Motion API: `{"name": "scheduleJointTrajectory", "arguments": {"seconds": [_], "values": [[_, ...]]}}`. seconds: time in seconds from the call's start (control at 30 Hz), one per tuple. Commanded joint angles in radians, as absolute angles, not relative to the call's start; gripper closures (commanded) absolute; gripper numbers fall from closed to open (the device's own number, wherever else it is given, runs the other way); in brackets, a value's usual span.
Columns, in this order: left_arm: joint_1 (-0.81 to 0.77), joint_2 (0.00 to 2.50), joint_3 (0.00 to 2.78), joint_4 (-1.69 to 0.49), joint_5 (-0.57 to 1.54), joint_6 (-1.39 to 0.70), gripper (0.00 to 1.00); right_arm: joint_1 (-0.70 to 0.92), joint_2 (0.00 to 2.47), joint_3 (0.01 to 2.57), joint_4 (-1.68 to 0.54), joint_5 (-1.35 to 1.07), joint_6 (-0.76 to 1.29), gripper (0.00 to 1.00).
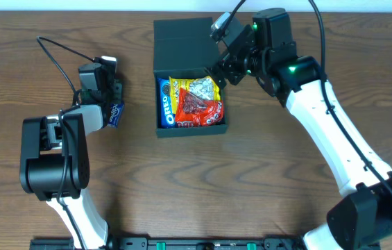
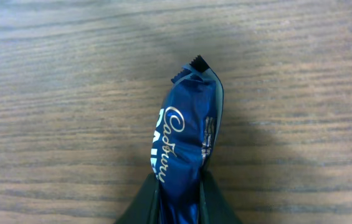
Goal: Pack container
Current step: 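Grasp the blue Cadbury bar with the left gripper, then place the Cadbury bar into the box with the left gripper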
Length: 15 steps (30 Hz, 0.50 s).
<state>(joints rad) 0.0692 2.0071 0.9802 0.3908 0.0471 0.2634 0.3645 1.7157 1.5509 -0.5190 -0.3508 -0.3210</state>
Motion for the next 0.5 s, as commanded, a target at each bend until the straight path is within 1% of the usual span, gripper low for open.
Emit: {"name": "scheduleJointTrajectory", "arguments": {"seconds": [0.0, 0.2, 0.37, 0.47], "values": [[0.072, 1.987, 0.985, 0.402, 0.045, 0.266, 0.94, 0.342, 1.713, 1.552, -0.519, -0.329, -0.307, 0.01], [0.071, 1.893, 0.985, 0.405, 0.046, 0.263, 0.94, 0.297, 1.713, 1.552, -0.519, -0.329, -0.307, 0.01], [0.055, 1.755, 0.985, 0.394, 0.046, 0.183, 0.94, 0.253, 1.713, 1.552, -0.512, -0.329, -0.286, 0.01], [0.021, 1.683, 0.985, 0.347, 0.046, 0.097, 0.94, 0.226, 1.713, 1.552, -0.502, -0.329, -0.284, 0.01]]}}
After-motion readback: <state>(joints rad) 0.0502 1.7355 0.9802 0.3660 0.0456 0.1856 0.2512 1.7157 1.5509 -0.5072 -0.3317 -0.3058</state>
